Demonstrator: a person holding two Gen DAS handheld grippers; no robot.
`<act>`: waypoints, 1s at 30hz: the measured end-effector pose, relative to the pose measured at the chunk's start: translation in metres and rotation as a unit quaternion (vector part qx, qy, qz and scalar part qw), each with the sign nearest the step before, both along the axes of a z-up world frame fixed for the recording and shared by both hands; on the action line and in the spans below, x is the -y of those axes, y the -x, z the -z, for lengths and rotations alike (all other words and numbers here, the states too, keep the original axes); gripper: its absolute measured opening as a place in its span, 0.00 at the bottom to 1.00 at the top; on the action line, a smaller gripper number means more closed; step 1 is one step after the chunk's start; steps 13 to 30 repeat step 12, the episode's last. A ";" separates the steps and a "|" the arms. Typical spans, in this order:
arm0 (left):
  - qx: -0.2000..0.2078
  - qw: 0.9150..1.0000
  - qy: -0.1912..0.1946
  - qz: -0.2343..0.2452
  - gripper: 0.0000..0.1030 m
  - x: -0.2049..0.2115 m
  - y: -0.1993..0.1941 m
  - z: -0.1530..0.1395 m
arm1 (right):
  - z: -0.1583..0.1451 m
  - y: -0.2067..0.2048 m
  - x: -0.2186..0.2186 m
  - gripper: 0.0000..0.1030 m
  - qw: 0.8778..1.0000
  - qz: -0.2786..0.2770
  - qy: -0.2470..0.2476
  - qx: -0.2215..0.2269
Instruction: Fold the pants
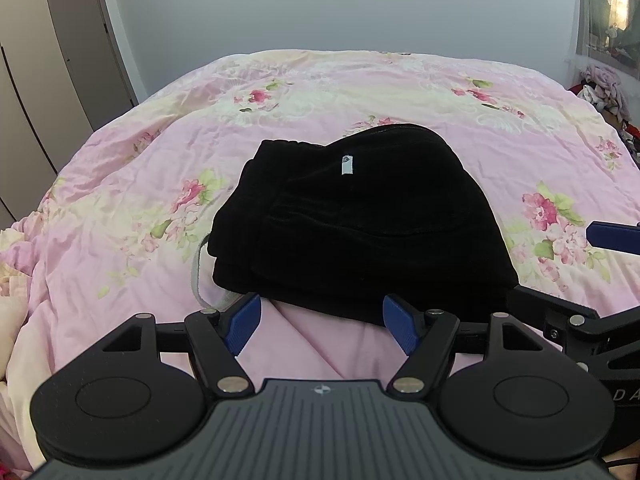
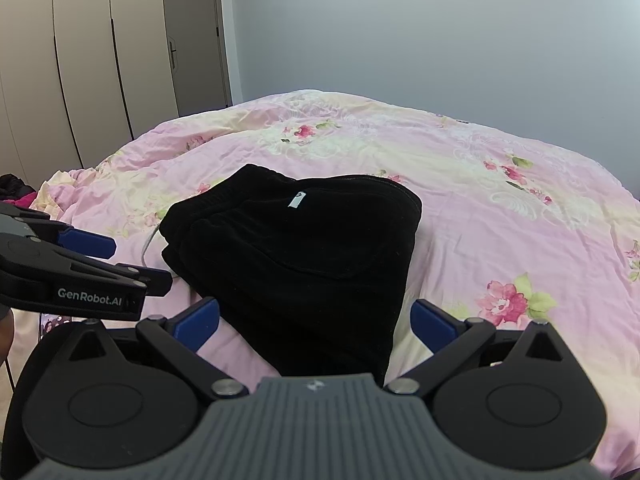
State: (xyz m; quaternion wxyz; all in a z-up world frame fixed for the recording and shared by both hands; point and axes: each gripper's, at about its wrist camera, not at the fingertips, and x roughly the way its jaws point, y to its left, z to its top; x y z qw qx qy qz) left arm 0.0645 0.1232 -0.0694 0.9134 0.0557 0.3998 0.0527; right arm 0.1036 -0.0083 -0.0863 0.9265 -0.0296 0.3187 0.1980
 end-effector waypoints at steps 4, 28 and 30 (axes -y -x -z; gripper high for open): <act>0.000 1.000 -0.001 0.001 0.80 0.000 0.000 -0.001 | -0.002 0.002 0.002 0.95 1.000 -0.001 0.000 0.002; 0.007 1.000 0.002 -0.001 0.80 0.000 0.003 -0.002 | -0.002 0.002 0.003 0.95 1.000 -0.002 0.001 0.003; 0.007 1.000 0.002 -0.001 0.80 0.000 0.003 -0.002 | -0.002 0.002 0.003 0.95 1.000 -0.002 0.001 0.003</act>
